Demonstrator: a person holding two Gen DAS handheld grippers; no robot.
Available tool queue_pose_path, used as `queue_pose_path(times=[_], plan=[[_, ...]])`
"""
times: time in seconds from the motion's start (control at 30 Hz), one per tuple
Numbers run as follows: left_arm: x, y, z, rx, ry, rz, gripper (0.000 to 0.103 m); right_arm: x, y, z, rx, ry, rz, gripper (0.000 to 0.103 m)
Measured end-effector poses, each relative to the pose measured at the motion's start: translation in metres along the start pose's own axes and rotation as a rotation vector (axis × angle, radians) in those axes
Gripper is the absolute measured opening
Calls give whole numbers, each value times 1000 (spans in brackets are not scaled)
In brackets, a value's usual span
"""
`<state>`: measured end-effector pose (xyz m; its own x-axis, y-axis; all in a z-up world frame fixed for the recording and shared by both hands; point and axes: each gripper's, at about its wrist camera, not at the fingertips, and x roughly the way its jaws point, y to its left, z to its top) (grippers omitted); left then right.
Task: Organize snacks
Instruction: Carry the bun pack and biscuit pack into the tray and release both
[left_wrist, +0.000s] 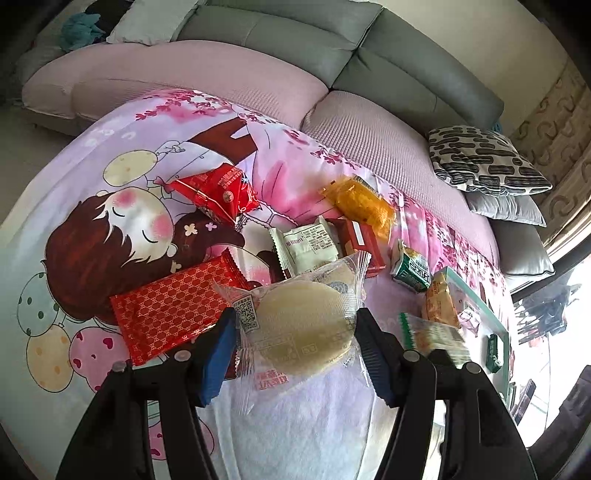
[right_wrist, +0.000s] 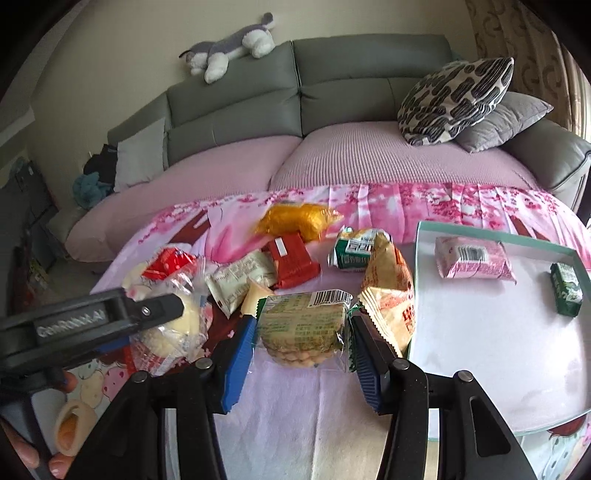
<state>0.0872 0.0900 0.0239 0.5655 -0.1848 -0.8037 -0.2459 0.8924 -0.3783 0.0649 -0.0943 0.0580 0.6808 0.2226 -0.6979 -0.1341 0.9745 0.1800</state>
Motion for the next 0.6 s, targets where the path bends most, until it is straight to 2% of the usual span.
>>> queue_pose_path(times=[0.17, 0.37, 0.43, 0.6], plan=[[-2, 1, 1, -8, -10, 8, 66, -12, 4, 5, -9, -39, 20, 54], [-1, -2, 0, 3, -8, 20, 66, -12, -4, 6, 11, -42, 9, 54], [-1, -7, 0, 15, -5, 17, 66, -12, -14, 8, 29, -44, -18, 54], [-1, -26, -2, 66, -2, -1, 66, -13, -64, 10, 158, -44, -158, 54]])
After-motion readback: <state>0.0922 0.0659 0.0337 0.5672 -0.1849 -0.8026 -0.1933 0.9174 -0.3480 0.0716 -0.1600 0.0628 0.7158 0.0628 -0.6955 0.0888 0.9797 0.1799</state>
